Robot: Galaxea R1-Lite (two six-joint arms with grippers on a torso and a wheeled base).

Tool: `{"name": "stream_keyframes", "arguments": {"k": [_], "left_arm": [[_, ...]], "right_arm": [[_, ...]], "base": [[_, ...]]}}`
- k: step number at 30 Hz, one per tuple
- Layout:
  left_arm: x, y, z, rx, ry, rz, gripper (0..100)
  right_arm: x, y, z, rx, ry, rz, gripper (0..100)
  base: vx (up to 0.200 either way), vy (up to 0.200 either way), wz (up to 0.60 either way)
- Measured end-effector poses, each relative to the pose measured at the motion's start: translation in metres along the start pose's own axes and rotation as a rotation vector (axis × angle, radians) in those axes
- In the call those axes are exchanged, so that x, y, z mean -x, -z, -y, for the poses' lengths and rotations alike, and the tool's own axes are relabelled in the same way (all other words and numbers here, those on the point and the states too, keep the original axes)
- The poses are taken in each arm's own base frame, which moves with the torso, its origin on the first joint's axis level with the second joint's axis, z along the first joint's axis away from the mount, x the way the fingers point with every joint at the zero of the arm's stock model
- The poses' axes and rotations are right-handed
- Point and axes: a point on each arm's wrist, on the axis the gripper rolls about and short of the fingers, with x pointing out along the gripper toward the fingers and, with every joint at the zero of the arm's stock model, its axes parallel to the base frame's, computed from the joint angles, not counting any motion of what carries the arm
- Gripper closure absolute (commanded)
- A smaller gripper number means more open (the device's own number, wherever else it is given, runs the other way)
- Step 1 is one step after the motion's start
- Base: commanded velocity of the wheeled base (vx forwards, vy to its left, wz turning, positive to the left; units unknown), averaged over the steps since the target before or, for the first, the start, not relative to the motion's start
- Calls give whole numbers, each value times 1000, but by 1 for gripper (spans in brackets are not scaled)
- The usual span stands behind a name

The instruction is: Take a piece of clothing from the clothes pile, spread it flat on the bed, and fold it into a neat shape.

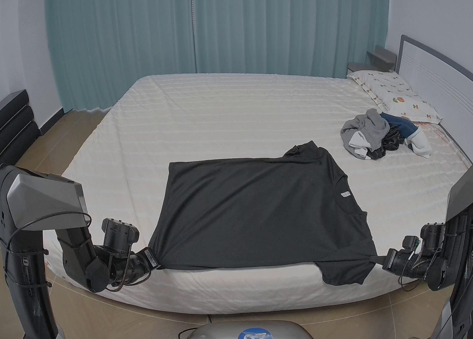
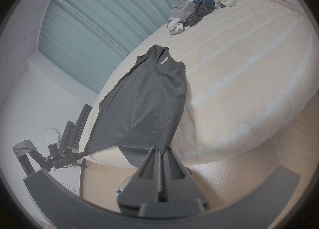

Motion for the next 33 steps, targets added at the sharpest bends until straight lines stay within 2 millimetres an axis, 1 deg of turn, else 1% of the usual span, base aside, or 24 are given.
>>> {"name": "stream_keyframes", "arguments": {"k": [7, 13, 18, 23, 28, 33], "left_arm": [[9, 6, -6, -12, -19, -19, 100], [16, 13, -14, -71, -44, -48, 100], [20, 17, -17, -82, -56, -62, 100], [23, 18, -18, -95, -52, -71, 100], [24, 18, -18, -93, -47, -70, 100], [26, 19, -19, -94, -48, -74, 100]], "right_arm": [[6, 3, 2, 19, 14, -9, 100], [12, 10, 1, 91, 24, -40, 100], [13, 12, -2, 131, 20, -50, 100], [11, 14, -8, 155, 5, -61, 100], [14, 11, -9, 156, 47, -38, 100], [22, 15, -7, 106, 101, -98, 100]], "base": [[0, 0, 0], [0, 0, 0], [0, 0, 0], [0, 0, 0], [0, 0, 0], [0, 0, 0]]}}
